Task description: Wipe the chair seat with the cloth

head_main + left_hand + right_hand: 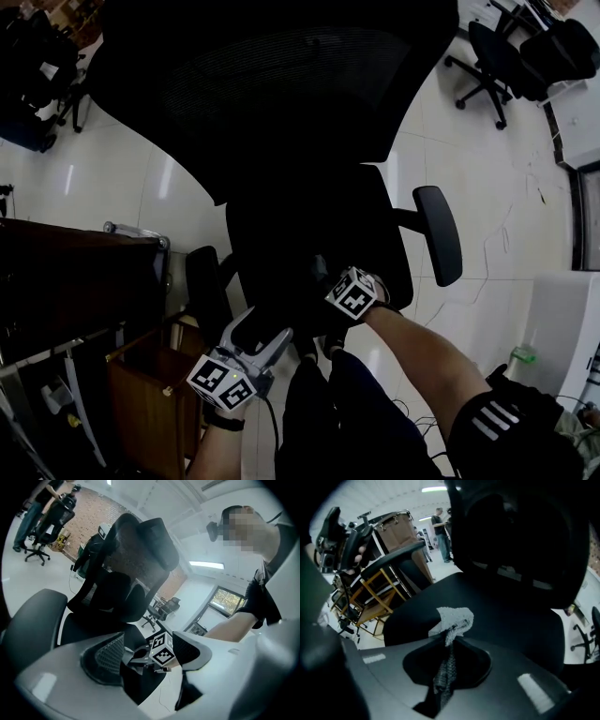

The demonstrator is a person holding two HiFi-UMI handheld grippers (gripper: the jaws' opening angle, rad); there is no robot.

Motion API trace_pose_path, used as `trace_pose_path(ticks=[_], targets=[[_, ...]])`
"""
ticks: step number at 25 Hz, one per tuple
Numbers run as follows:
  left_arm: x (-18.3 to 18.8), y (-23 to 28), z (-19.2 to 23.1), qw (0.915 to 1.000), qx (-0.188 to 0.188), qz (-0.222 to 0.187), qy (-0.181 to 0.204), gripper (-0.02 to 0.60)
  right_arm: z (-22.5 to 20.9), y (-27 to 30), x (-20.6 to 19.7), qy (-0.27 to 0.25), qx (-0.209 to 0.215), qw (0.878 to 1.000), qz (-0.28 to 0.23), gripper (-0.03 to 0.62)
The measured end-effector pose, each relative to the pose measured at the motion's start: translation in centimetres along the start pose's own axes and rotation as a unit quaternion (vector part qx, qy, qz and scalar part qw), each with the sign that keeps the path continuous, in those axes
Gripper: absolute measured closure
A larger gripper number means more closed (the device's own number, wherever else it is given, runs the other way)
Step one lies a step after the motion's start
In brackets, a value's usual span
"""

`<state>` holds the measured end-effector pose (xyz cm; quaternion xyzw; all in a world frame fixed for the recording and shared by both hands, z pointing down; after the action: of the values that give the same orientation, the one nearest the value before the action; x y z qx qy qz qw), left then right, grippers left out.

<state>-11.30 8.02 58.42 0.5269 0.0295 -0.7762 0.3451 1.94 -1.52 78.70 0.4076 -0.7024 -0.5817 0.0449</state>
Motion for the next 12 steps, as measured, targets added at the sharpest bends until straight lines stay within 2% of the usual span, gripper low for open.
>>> trace_pose_path(ticks=[4, 7, 9, 12], targets=[[-0.5, -2.5, 0.5, 0.9998, 0.021, 0.000, -0.004, 0.247, 10.7, 4.4, 1.5, -0.032, 0.082, 0.996, 0.000, 0.565], [-1.2, -4.0, 0.8, 0.9994, 0.034, 0.005, -0.009, 0.247, 16.5, 6.8, 1.1, -0.063, 0.121, 0.991, 0.010, 0.565], [-1.8, -4.7, 0.9, 0.9992, 0.036, 0.011, -0.011, 0.247, 18.7, 7.7, 0.3, -0.092, 0.121, 0.988, 0.026, 0.565], [-2.3, -4.3, 0.9, 0.9994, 0.032, 0.010, -0.011, 0.247, 18.4, 8.8, -1.6, -0.111, 0.109, 0.987, 0.051, 0.565]])
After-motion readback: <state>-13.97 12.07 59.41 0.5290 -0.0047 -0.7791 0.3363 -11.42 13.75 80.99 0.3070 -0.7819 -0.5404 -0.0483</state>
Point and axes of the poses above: the fingertips, and each gripper's own axes: y forward along the fingers, z to its left, x out of its top, the point moved 5 cm from there along -y, backward along the fingers, and after that the axes turned 15 degrees about y, right-handed, at the moved point
